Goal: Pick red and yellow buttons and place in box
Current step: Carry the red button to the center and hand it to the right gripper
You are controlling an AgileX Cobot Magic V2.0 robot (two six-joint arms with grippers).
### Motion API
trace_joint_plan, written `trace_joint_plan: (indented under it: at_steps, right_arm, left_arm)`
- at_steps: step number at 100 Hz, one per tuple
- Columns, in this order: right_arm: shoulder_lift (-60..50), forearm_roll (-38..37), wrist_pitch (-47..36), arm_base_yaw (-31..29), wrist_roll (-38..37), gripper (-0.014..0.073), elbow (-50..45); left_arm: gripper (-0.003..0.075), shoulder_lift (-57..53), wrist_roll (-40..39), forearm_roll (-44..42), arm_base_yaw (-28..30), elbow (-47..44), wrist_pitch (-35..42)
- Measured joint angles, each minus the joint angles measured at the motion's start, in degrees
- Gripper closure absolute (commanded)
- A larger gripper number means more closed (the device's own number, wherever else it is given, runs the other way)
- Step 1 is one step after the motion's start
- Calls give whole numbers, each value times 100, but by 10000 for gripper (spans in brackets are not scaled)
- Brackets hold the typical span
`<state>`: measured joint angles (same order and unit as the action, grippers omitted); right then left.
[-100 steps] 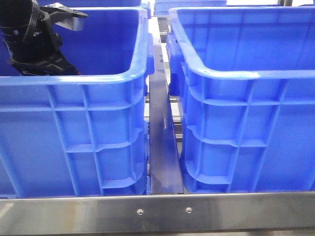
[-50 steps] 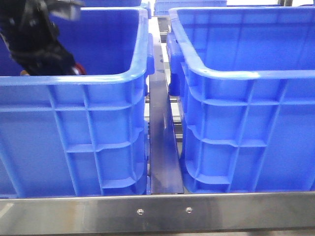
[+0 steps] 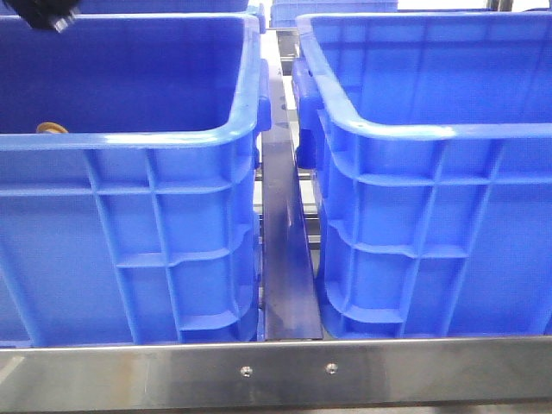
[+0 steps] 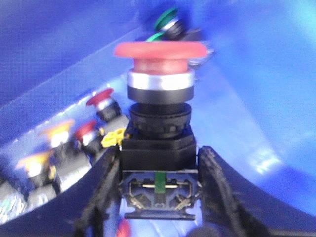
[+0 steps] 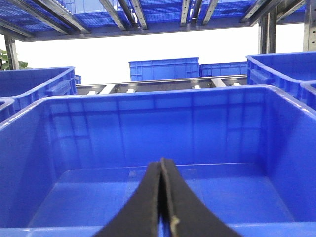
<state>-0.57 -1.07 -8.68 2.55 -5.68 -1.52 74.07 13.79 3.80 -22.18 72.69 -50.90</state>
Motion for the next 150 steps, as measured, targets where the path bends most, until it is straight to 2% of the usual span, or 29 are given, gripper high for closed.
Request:
trace_joint_plan:
  at_steps: [25, 44, 56, 66, 83, 111, 127, 136, 141, 150]
  right_arm:
    - [0, 0, -218, 0, 0, 698, 0]
    - [0, 0, -465, 0, 0, 698, 0]
    - [0, 0, -87, 0, 0, 698, 291]
    - [0, 38, 626, 0, -25, 698, 918]
    - [84, 479, 2538, 0, -74, 698, 2390]
    - [1577, 919, 5544, 0, -88, 698, 4696]
    - [2295, 1420, 6364, 0, -98, 688, 5381]
    - [2530, 1642, 6500, 0, -73, 596, 5454]
    - [2606, 1767, 6556, 0, -61, 501, 5464]
    - [2695, 2042, 6601, 0, -61, 277, 5464]
  left_arm:
    - [739, -1305, 0, 297, -1085, -809, 208]
    - [739, -1450, 0, 346, -1928, -935, 234]
    - [739, -1439, 0, 346, -2350, -943, 297]
    - [739, -1368, 0, 346, -2614, -943, 379]
    - [739, -1167, 0, 363, -2938, -943, 526]
    - [739, -596, 0, 399, -3600, -943, 788]
    - [739, -465, 0, 410, -3701, -943, 810]
    - [739, -465, 0, 410, -3701, -943, 824]
    - [739, -465, 0, 410, -3701, -943, 822]
    - [739, -465, 0, 410, -3701, -943, 822]
